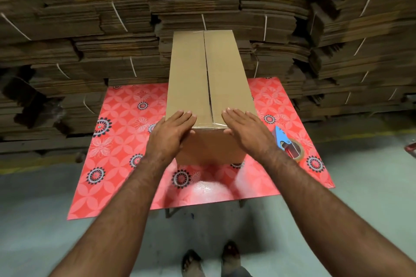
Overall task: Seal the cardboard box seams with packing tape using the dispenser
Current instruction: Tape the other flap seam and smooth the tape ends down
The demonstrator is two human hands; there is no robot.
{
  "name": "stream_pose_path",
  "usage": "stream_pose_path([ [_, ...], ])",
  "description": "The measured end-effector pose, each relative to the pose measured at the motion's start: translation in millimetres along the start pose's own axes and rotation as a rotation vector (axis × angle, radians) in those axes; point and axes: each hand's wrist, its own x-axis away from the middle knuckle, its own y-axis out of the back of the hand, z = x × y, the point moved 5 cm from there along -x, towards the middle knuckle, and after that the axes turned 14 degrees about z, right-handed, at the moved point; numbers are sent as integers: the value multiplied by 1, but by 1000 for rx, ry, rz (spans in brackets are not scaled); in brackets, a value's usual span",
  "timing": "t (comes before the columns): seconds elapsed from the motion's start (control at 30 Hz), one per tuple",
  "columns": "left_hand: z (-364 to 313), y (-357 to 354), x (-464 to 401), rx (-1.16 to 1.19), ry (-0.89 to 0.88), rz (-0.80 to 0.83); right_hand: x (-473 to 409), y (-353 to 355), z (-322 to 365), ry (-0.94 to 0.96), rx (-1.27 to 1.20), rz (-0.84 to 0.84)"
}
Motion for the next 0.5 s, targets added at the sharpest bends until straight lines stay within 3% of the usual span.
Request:
stream_pose_path([
  [0.13, 11, 2, 6, 25, -92, -20, 18, 1, -30, 25, -53, -12],
  [0.27, 6, 14, 8, 76, -97, -16, 32, 3, -46, -65, -113, 46],
  [0.4, -16, 19, 2, -78, -64, 16, 27, 16, -13, -31, -84, -98],
  [0.5, -31, 1, -12, -155, -39, 89, 5, 14, 28, 8, -69, -92],
])
